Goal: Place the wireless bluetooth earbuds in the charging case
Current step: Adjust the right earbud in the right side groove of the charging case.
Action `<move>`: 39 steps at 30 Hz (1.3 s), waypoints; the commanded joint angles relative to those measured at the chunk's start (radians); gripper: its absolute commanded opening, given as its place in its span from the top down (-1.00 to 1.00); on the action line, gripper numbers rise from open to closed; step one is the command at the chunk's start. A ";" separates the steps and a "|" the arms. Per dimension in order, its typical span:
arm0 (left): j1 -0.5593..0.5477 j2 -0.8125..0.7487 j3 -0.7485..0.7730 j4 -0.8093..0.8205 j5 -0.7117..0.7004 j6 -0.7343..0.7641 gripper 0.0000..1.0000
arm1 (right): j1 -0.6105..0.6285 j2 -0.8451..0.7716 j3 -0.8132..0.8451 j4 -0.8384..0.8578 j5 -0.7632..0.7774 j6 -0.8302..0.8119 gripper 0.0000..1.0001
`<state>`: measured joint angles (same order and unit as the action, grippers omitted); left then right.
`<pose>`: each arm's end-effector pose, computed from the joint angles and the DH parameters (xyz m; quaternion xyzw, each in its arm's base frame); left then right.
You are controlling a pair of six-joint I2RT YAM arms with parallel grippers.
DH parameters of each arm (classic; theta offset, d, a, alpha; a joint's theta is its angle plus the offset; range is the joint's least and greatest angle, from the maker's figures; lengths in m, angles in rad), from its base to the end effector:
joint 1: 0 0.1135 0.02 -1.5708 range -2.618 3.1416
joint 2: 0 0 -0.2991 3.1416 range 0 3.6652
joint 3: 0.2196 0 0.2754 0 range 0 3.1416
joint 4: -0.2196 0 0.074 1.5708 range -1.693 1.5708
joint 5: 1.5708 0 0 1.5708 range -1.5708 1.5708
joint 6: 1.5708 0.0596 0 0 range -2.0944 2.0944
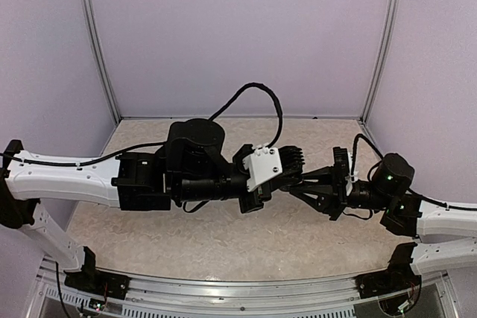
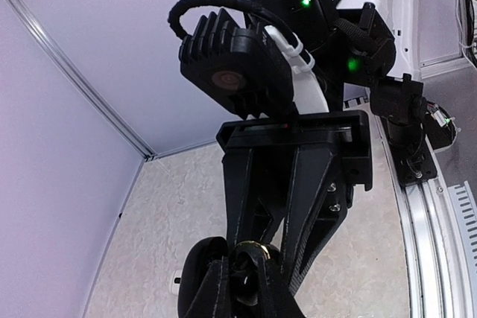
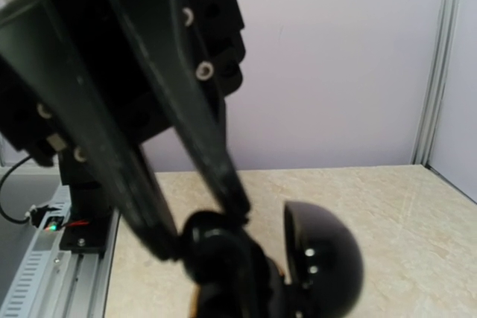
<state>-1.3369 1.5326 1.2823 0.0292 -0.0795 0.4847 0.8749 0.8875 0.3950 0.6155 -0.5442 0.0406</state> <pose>0.1006 -0.4016 0.3747 0.6011 0.4980 -0.2298 0.5813 0.1176 0.1889 0.2866 -0.4426 0.5017 0.4786 0.5687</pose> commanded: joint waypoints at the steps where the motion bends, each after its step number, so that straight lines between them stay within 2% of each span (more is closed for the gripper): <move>1: 0.000 0.013 0.045 -0.082 0.010 0.026 0.74 | 0.012 -0.016 0.042 -0.046 0.000 -0.030 1.00; 11: 0.012 0.027 0.074 -0.170 0.073 0.039 0.75 | 0.012 -0.018 0.073 -0.105 -0.073 -0.102 1.00; 24: 0.031 0.040 0.088 -0.213 0.134 0.037 0.73 | 0.013 -0.036 0.082 -0.120 -0.134 -0.119 1.00; 39: 0.036 0.046 0.119 -0.244 0.137 0.055 0.50 | 0.020 -0.028 0.085 -0.116 -0.137 -0.107 1.00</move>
<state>-1.3094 1.5661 1.3830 -0.1837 0.0589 0.5293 0.8753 0.8738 0.4519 0.4519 -0.6689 -0.0692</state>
